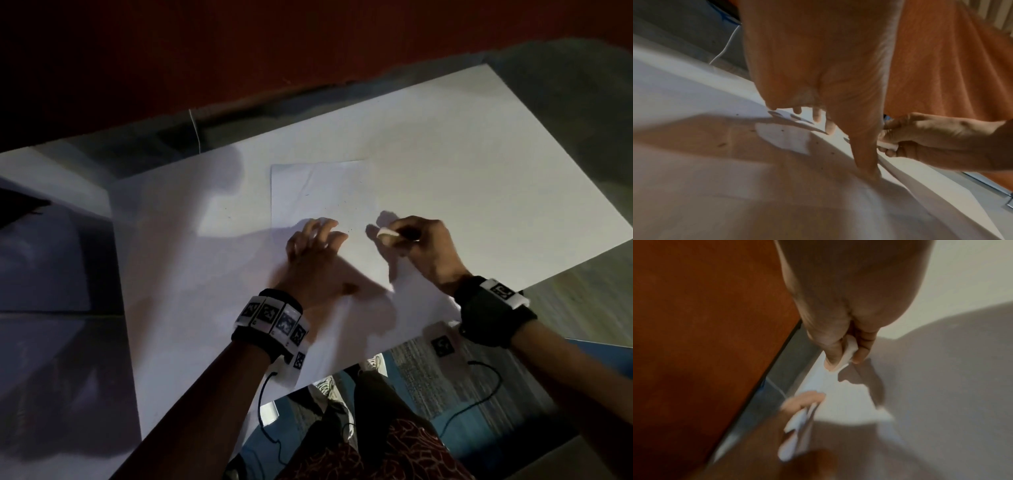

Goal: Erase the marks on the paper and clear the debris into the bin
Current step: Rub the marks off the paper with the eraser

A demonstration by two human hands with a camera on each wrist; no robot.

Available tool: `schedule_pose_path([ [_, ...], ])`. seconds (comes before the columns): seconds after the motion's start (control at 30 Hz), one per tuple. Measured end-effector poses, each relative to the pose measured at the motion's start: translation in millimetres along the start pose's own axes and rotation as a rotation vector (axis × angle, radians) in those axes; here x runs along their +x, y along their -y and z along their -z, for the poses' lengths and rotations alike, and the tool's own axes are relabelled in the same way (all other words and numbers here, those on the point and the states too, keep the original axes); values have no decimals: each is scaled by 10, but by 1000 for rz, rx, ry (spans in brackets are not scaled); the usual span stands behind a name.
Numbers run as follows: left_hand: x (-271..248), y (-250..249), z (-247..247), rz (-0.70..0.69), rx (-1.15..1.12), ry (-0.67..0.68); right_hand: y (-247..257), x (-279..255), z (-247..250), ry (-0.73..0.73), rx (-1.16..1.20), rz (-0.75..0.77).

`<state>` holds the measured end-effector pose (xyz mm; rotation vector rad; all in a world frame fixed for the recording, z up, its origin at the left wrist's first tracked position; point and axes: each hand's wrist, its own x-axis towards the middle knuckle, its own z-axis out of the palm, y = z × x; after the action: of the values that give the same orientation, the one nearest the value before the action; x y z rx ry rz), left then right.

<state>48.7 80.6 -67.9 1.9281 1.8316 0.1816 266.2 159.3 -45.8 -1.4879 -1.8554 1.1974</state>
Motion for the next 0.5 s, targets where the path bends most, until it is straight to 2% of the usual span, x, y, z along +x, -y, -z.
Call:
schedule_pose_path([
  [0.1, 33, -67, -77, -32, -41, -27, -30, -45, 84, 25, -22, -17],
  [0.2, 26, -118, -161, -11, -31, 10, 35, -163, -15, 113, -181, 96],
  [0.27, 18, -144, -176, 5, -33, 7, 88, -180, -92, 133, -206, 161],
  [0.43, 48, -130, -218, 24, 15, -29, 75, -108, -167, -13, -238, 200],
  [0.5, 55, -104, -253, 27, 10, -30, 47, -214, -247, -8, -287, 234],
])
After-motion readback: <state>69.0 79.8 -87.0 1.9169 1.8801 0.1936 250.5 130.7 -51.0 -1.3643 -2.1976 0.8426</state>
